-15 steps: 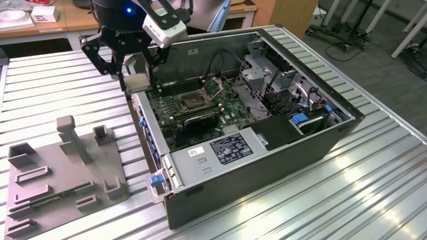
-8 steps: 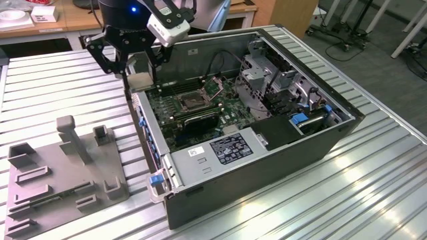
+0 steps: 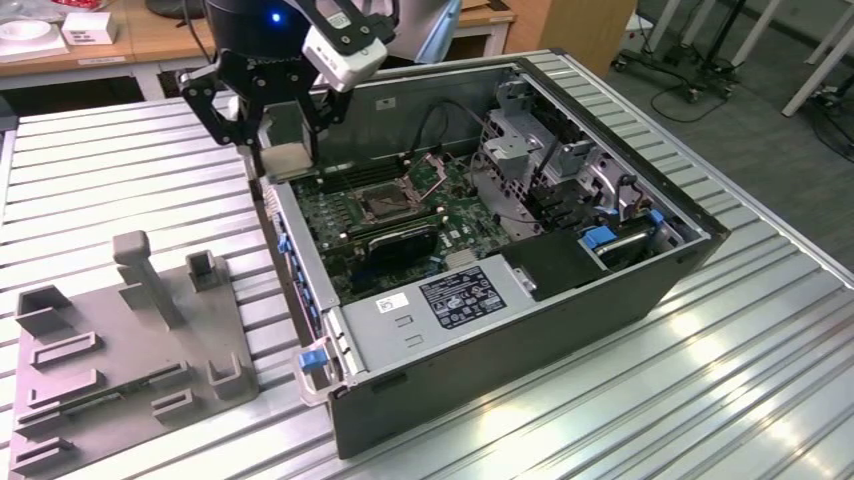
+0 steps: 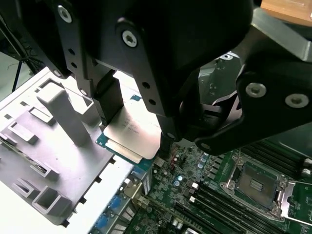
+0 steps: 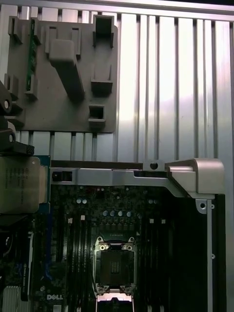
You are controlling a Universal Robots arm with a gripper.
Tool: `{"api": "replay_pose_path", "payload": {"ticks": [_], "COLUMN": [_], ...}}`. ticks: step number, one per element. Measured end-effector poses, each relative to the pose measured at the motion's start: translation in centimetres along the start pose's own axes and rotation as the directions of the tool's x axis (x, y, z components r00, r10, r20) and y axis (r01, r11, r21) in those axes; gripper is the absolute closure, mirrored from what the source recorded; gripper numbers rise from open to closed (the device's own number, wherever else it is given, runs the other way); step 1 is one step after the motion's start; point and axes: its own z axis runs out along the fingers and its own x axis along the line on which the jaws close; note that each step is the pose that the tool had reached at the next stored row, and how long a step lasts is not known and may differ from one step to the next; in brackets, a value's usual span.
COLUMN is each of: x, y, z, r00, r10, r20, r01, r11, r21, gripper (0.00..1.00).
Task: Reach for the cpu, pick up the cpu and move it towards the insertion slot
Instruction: 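Pick up the cpu and move it towards the insertion slot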
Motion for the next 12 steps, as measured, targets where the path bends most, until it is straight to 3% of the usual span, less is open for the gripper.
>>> {"api": "replay_pose_path", "payload": {"ticks": [12], "x": [-1.63], "y": [0.22], "z": [0.03], "r00": [1.0], "r10": [0.0], "r20": [-0.0001], "r01": [0.0], "r11": [1.0], "r21": [0.0001], "gripper": [0.46]}}
